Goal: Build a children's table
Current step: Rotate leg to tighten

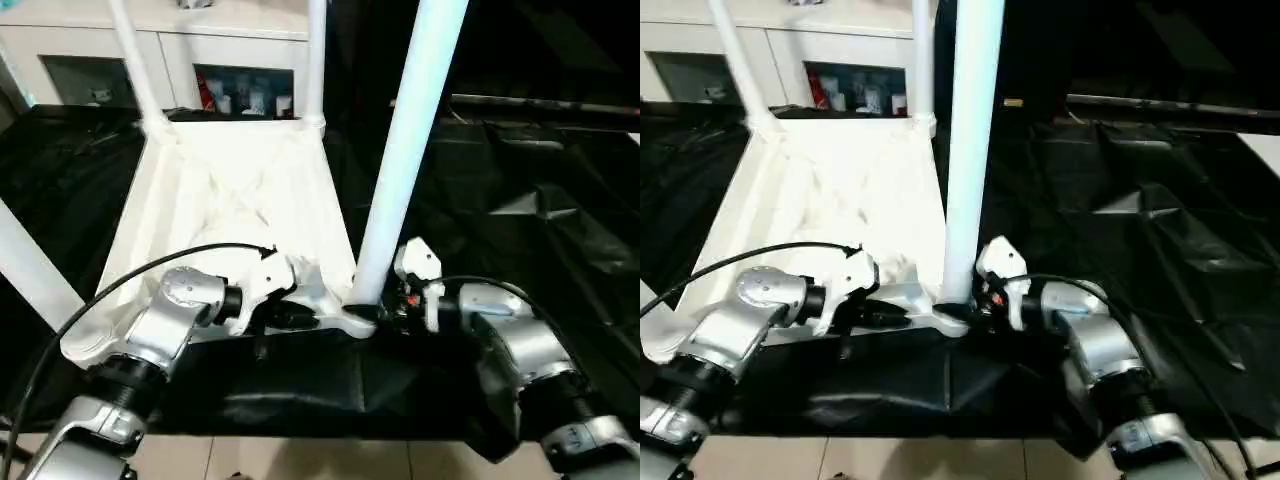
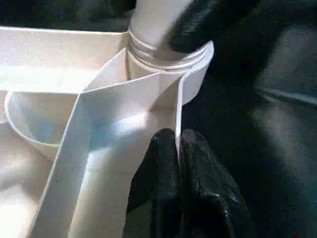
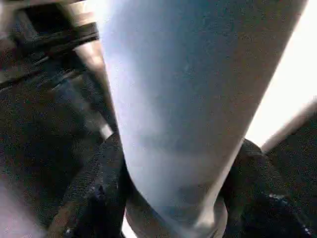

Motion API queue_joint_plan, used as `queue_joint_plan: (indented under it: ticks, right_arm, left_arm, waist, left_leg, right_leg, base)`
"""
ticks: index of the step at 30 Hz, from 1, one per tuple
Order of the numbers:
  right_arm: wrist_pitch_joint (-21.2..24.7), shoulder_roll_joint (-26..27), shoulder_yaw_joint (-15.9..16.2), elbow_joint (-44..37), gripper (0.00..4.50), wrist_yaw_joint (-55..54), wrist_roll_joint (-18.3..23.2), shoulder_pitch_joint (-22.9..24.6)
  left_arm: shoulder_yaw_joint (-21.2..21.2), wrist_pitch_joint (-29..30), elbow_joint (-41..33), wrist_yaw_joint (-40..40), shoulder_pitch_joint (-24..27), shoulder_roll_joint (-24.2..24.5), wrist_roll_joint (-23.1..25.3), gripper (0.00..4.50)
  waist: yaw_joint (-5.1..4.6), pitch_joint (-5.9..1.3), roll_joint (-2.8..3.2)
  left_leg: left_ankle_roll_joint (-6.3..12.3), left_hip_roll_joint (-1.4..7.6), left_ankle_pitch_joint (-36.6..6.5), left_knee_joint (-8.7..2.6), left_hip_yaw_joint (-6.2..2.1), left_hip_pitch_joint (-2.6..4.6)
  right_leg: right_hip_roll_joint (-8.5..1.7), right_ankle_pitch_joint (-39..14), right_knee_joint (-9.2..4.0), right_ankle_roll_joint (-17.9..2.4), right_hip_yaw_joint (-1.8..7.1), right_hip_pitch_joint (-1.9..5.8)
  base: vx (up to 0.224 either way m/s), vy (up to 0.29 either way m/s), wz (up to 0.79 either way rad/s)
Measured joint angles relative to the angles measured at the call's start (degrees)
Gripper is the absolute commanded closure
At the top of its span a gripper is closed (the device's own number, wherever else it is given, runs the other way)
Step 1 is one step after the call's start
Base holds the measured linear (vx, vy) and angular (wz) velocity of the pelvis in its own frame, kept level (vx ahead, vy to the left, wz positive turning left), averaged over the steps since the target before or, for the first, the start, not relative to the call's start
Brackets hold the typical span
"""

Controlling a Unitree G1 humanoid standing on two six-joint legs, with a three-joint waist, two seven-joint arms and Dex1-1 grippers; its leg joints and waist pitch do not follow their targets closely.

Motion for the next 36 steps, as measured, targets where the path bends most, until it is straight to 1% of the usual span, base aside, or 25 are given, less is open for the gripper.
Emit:
queue_joint_plan:
  ticks: [2,3,6,9,15,16,17,20,22,24,25,26,28,32,36]
  right_arm:
    - [0.44,3.08,-2.44,1.57,2.32,-9.70,-0.45,-0.77]
    - [0.65,3.71,-2.84,1.83,2.35,-12.00,-0.64,-0.92]
    - [0.74,6.91,-4.03,2.80,2.43,-20.00,-1.81,-1.29]
    - [0.58,9.89,-5.22,5.34,2.43,-28.86,-4.11,-3.45]
    - [-0.86,10.80,-5.60,6.48,2.43,-32.07,-4.86,-3.70]
    - [-1.11,10.81,-5.75,6.49,1.91,-31.91,-4.81,-3.65]
    - [-1.53,10.84,-6.06,6.49,1.78,-31.69,-4.64,-3.53]
    - [-2.41,11.12,-6.43,6.46,1.69,-31.11,-4.24,-3.19]
    - [-2.45,9.45,-6.44,5.76,1.45,-27.53,-3.46,-2.60]
    - [-0.91,5.71,-5.68,2.90,1.30,-19.63,-1.57,-0.82]
    - [0.65,4.36,-5.42,1.45,1.30,-16.51,-0.60,-0.13]
    - [3.13,2.67,-5.42,-0.97,1.30,-12.65,1.31,0.87]
    - [5.54,-0.24,-4.69,-3.96,1.30,-6.73,3.30,2.41]
    - [6.79,-6.25,-2.74,-9.47,1.30,2.74,5.02,5.96]
    - [8.68,-11.22,-0.60,-14.22,1.30,11.11,5.82,8.06]
  left_arm:
    - [0.06,0.80,2.54,5.52,-1.79,-2.95,1.26,4.50]
    - [0.05,0.99,3.19,7.02,-2.19,-3.81,1.69,4.50]
    - [0.05,1.00,6.41,11.42,-4.06,-6.52,2.74,4.50]
    - [-0.09,0.79,10.36,17.10,-6.37,-10.11,4.20,4.50]
    - [-0.30,-1.01,12.05,18.65,-6.86,-11.16,5.11,4.50]
    - [-0.33,-1.26,12.18,18.65,-6.86,-11.16,5.11,4.50]
    - [-0.39,-1.70,12.37,18.64,-6.90,-11.16,5.17,4.50]
    - [-0.47,-2.67,12.95,18.57,-7.05,-11.11,5.21,4.50]
    - [-0.68,-3.41,12.94,17.75,-7.04,-10.69,5.20,4.50]
    - [-0.84,-5.22,12.75,15.77,-6.62,-9.50,5.13,4.50]
    - [-0.82,-5.77,12.60,14.95,-6.45,-8.97,5.03,4.50]
    - [-0.76,-6.37,12.27,13.81,-6.19,-8.29,4.90,4.50]
    - [-0.76,-7.36,11.54,11.44,-5.61,-6.98,4.43,4.50]
    - [-0.60,-8.91,9.39,5.78,-4.09,-4.30,3.19,4.50]
    - [-0.70,-8.81,5.67,-1.13,-1.88,-1.27,1.51,4.50]
  waist:
    - [-0.60,-0.03,0.03]
    - [-0.74,-0.07,-0.02]
    - [-0.82,-0.14,-0.03]
    - [-0.85,-0.19,0.07]
    - [-0.81,-0.30,0.27]
    - [-0.81,-0.31,0.31]
    - [-0.77,-0.31,0.33]
    - [-0.72,-0.30,0.44]
    - [-0.69,-0.28,0.43]
    - [-0.73,-0.27,0.43]
    - [-0.74,-0.27,0.44]
    - [-0.69,-0.27,0.43]
    - [-0.47,-0.27,0.44]
    - [-0.20,-0.29,0.50]
    - [0.40,-0.25,0.48]
  left_leg:
    - [-0.07,-0.02,0.05,0.05,-0.01,0.02]
    - [-0.07,-0.03,0.05,0.06,-0.01,0.04]
    - [-0.07,-0.04,0.05,0.07,-0.03,0.14]
    - [-0.07,-0.08,0.05,0.07,-0.04,0.10]
    - [-0.06,-0.08,0.04,0.07,-0.06,0.18]
    - [-0.06,-0.08,0.04,0.06,-0.07,0.19]
    - [-0.06,-0.08,0.04,0.04,-0.09,0.18]
    - [-0.06,-0.08,0.04,-0.02,-0.09,0.16]
    - [-0.06,-0.08,0.04,-0.04,-0.10,0.07]
    - [-0.06,-0.07,0.05,-0.04,-0.11,0.01]
    - [-0.06,-0.06,0.05,-0.06,-0.13,0.00]
    - [-0.06,-0.05,0.05,-0.11,-0.14,-0.01]
    - [-0.06,-0.03,0.05,-0.16,-0.16,-0.02]
    - [-0.06,-0.02,0.04,-0.17,-0.14,-0.18]
    - [-0.05,-0.01,0.04,-0.19,-0.11,-0.27]
  right_leg:
    - [-0.03,-0.02,-0.10,0.06,-0.01,0.00]
    - [-0.03,-0.02,-0.11,0.07,0.00,0.05]
    - [-0.03,-0.03,-0.15,0.08,0.00,0.16]
    - [-0.04,-0.03,-0.28,0.08,0.04,0.20]
    - [-0.04,-0.03,-0.30,0.09,0.03,0.40]
    - [-0.04,-0.03,-0.28,0.09,0.02,0.41]
    - [-0.04,-0.03,-0.28,0.10,0.00,0.41]
    - [-0.04,-0.03,-0.26,0.10,-0.01,0.41]
    - [-0.04,-0.03,-0.27,0.10,-0.02,0.37]
    - [-0.04,-0.02,-0.26,0.12,-0.03,0.34]
    - [-0.02,-0.03,-0.26,0.14,-0.05,0.33]
    - [-0.01,-0.05,-0.26,0.18,-0.08,0.31]
    - [-0.01,-0.12,-0.25,0.28,-0.11,0.30]
    - [0.01,-0.15,-0.25,0.33,-0.09,0.12]
    - [0.00,-0.11,-0.21,0.24,-0.07,-0.02]
  base:
    - [0.000,0.000,0.00]
    - [0.000,0.000,0.00]
    - [0.000,0.000,0.00]
    - [0.000,0.000,0.00]
    - [0.000,0.000,0.00]
    - [0.000,0.000,0.00]
    - [0.000,0.000,0.00]
    - [0.000,0.000,0.00]
    - [0.000,0.000,0.00]
    - [0.000,0.000,0.00]
    - [0.000,0.000,0.00]
    - [0.000,0.000,0.00]
    - [0.000,0.000,0.00]
    - [0.000,0.000,0.00]
    - [0.000,0.000,0.00]
